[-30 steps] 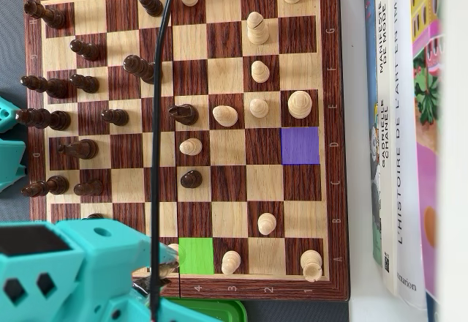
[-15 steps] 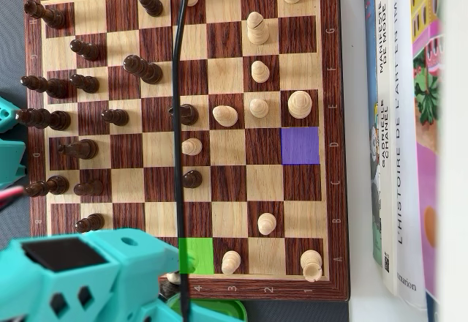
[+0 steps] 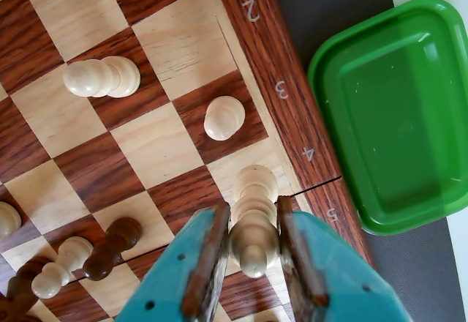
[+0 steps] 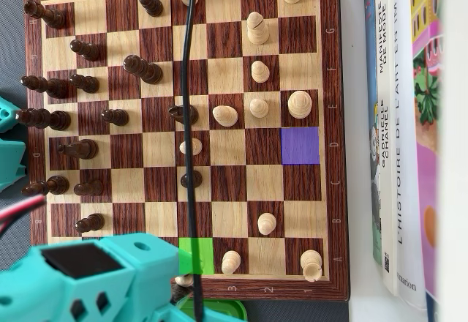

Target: Play chess

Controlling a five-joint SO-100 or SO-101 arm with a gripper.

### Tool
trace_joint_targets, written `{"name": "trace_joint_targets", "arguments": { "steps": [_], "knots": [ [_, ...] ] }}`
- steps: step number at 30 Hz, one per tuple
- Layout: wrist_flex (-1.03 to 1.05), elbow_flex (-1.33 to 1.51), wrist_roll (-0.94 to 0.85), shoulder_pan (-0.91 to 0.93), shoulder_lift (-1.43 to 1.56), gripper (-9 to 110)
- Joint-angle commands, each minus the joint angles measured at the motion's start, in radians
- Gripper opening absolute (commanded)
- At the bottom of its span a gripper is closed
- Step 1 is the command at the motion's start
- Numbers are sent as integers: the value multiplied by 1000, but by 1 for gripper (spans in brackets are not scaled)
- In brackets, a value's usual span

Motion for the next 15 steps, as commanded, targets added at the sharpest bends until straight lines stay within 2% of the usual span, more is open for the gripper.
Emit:
{"name": "trace_joint_targets", "arguments": {
  "steps": [1, 15],
  "knots": [
    [-2, -44, -6, 0, 8, 5],
    [-3, -43, -6, -12, 6, 5]
  ]
}}
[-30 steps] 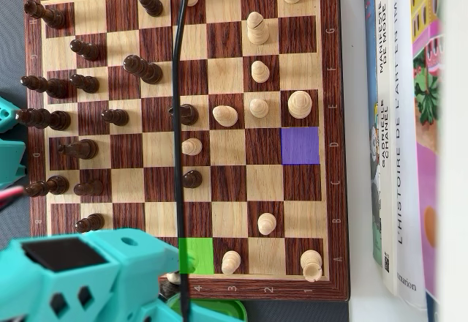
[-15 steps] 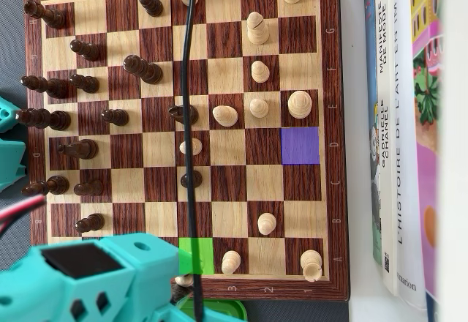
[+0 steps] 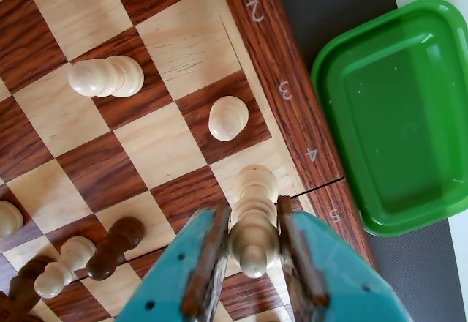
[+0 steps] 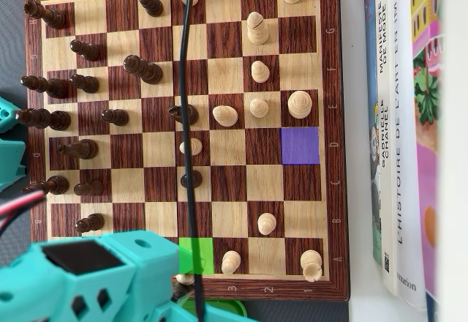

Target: Play chess

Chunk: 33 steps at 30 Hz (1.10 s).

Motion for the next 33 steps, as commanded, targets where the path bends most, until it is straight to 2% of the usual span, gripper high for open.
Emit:
{"name": "trace_joint_targets", "arguments": {
  "steps": [1, 33],
  "knots": [
    [-3, -43, -6, -5, 6, 5],
    [-3, -28, -8, -3, -43, 5]
  ]
}}
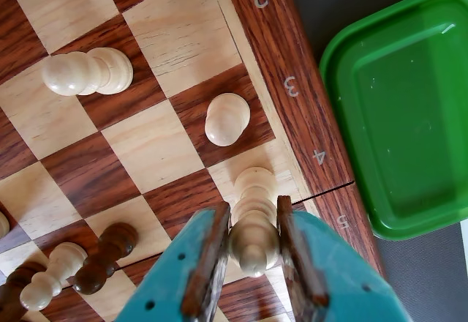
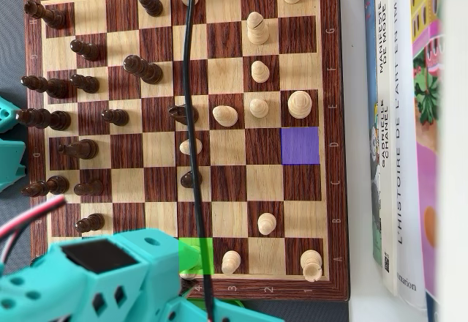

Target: Play chess

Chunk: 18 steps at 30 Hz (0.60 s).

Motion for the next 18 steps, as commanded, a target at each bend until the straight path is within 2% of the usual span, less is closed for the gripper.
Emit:
{"name": "trace_joint_targets", "arguments": {
  "steps": [1, 5, 18],
  "knots": [
    [-2, -23, -8, -3, 18, 6],
    [-3, -23, -8, -3, 18, 10],
    [-2, -23, -8, -3, 18, 10]
  ]
}}
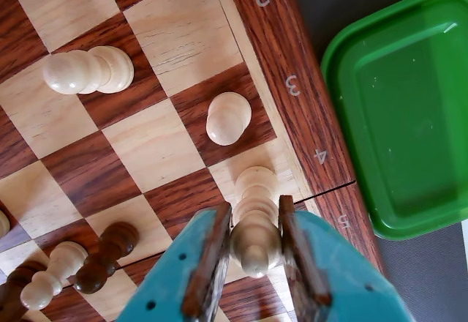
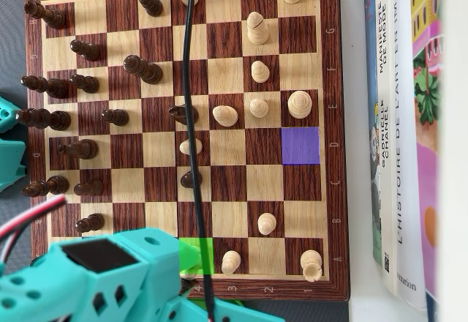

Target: Play chess

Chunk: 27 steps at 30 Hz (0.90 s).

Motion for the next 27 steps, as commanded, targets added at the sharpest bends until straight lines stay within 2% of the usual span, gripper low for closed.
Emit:
{"name": "trace_joint_targets", "arguments": {
  "steps": [1, 10, 27],
  "knots": [
    [0, -23, -8, -3, 20, 11],
    [0, -23, -8, -3, 23, 13],
    [2, -11, -8, -3, 235, 14]
  ]
}}
